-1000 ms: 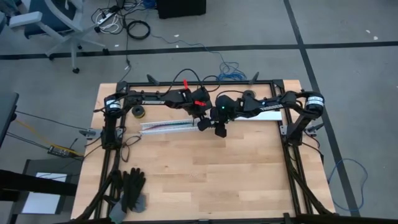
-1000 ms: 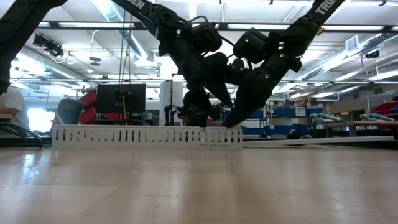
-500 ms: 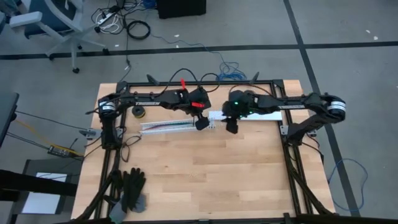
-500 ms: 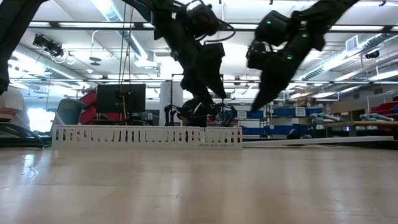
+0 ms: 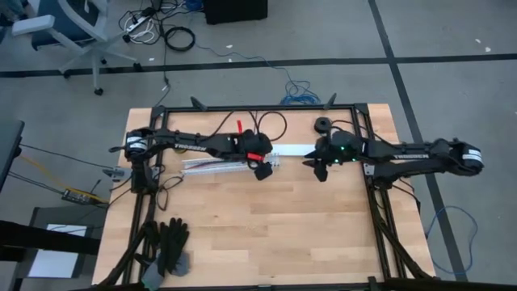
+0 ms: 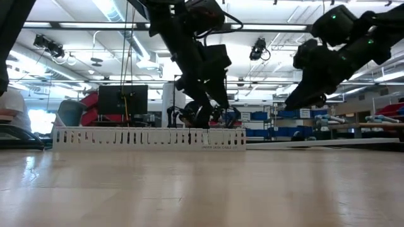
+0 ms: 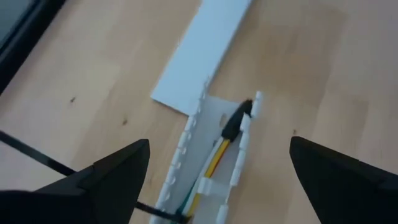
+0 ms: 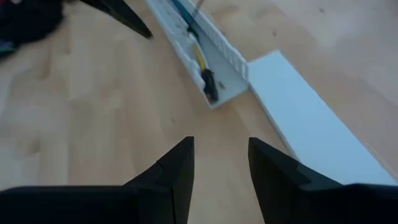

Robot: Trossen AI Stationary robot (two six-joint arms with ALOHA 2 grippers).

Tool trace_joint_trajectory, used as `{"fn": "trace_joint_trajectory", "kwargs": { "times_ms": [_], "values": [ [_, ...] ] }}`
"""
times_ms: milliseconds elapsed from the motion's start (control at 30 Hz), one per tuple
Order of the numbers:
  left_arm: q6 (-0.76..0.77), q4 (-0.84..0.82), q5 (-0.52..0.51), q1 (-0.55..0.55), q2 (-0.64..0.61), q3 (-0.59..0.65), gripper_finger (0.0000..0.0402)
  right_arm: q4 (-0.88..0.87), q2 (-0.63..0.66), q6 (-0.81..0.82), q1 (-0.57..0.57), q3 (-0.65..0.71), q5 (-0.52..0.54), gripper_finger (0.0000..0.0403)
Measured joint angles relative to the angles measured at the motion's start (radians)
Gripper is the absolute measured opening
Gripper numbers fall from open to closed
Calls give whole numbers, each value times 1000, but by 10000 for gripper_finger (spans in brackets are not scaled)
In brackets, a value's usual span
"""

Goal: Ziptie cables
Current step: Close the white cable duct

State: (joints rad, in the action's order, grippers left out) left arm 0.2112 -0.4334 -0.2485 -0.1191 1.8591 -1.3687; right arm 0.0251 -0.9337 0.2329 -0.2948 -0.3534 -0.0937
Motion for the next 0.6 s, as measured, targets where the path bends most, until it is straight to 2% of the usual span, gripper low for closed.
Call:
{"fn": "trace_joint_trajectory", "kwargs": {
  "times_ms": [167,333,600],
  "values": [
    [123,96,-69,35,0,51,365,0,40,-9,0,4,-9,134],
    [238,182,-75,57,22,91,365,-5,36,-35,15,5,-37,133],
    [247,445,-70,70,47,114,365,-10,36,-53,34,5,-40,133]
  ]
}}
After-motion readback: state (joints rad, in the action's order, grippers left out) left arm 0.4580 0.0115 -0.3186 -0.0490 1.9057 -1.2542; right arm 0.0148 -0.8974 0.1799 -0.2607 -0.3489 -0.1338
